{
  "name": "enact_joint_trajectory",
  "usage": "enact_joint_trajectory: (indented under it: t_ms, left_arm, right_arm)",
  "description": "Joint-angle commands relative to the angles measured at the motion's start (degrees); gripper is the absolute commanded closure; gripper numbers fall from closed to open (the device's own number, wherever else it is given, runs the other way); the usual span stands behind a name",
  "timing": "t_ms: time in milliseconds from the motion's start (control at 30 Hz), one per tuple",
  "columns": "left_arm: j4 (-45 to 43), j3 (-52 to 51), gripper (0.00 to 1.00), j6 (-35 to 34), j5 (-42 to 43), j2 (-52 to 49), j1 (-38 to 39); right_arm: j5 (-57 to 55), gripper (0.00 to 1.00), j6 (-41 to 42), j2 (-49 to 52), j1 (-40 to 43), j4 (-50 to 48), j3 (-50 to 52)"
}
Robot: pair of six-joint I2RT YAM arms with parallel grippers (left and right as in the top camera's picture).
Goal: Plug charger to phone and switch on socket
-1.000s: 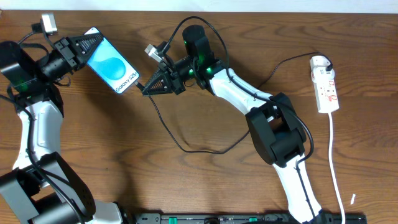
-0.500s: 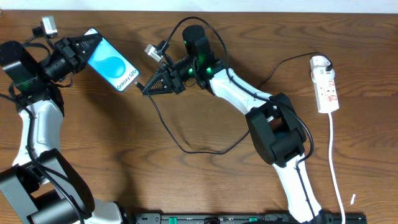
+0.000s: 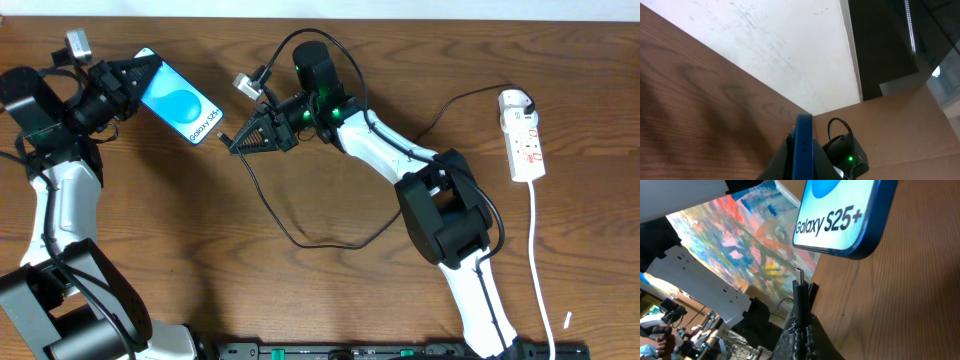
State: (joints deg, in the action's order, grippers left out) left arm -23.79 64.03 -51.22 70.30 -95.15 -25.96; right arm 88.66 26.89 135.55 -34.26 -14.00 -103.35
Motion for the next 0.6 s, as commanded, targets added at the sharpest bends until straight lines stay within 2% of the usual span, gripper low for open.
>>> enact_joint_trajectory:
  t_ms: [0,567]
  left_arm:
    - [-0.24,0.0,0.92,-0.74,1.25,0.0,-0.26]
    - [-0.24,0.0,0.93,-0.11,2.05,0.0,-0.26]
  right_arm:
    - [-0.74,0.99,1.6,0.11,0.02,0.11,-0.79]
    - [-1.79,0.99,4.37,0.11,-0.04,0.07,-0.79]
